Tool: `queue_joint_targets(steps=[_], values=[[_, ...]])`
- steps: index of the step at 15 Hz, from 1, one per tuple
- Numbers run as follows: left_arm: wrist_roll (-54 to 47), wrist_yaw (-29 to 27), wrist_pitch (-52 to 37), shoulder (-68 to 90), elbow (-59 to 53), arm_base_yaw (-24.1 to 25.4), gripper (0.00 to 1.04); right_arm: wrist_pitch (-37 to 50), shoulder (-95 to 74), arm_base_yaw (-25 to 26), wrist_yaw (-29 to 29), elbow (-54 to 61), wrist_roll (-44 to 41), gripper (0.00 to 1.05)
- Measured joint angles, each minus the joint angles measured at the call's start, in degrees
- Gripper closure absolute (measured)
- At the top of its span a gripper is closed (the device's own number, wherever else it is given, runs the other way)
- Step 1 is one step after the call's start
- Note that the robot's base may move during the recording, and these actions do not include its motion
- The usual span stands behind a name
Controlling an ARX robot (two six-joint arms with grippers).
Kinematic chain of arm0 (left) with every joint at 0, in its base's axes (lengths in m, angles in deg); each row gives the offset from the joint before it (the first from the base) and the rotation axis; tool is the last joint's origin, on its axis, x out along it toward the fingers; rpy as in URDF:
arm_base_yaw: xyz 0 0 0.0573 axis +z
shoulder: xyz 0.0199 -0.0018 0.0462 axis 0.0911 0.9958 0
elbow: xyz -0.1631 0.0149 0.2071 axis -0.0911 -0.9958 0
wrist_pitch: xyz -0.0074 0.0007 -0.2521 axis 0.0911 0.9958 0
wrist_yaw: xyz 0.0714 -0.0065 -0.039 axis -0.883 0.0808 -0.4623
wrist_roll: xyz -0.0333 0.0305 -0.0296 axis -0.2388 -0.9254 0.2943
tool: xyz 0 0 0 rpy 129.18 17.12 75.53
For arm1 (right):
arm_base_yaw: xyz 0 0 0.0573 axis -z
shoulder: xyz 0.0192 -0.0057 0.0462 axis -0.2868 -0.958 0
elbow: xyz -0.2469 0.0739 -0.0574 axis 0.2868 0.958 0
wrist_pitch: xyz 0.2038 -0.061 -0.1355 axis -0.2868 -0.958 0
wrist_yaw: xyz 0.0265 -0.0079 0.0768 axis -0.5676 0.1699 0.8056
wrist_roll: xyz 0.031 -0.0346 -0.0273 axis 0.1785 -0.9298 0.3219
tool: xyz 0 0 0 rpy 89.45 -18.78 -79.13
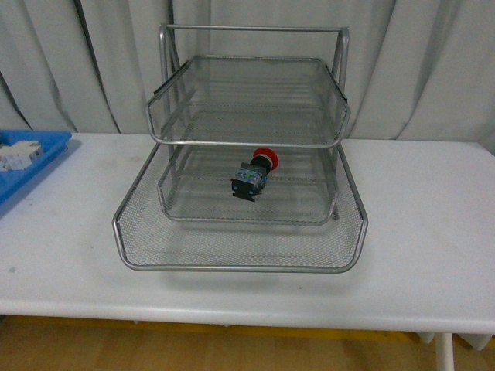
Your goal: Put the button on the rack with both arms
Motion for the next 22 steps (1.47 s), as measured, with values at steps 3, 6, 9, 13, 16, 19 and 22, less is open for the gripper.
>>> queue_joint_targets(steps=[3,6,9,13,16,19,22], values=[[0.00,0.02,-0.02,0.00,0.00,0.00,0.26,17.62,-38.21,-6.84,-3.17,-18.73,8.46,0.06],[0.00,0.02,-0.04,0.00,0.00,0.00,0.08,0.70,-62.34,-15.47,-6.93,-37.09,10.78,0.06],[0.00,0.02,-0.04,0.00,0.00,0.00,0.07,-12.72,-70.62,-21.81,-8.26,-49.90,9.38,0.06],[0.00,0.02,-0.04,0.00,0.00,0.00,0.07,-24.98,-75.54,-30.10,-10.03,-53.57,8.39,0.21],[0.00,0.04,-0.02,0.00,0.00,0.00,0.07,-26.73,-76.63,-33.48,-12.07,-54.29,7.63,0.46],[0.00,0.02,-0.02,0.00,0.00,0.00,0.07,-27.23,-79.12,-37.16,-14.14,-54.69,6.91,0.81],[0.00,0.02,-0.02,0.00,0.00,0.00,0.07,-26.40,-80.00,-39.04,-14.23,-53.62,6.88,1.03]])
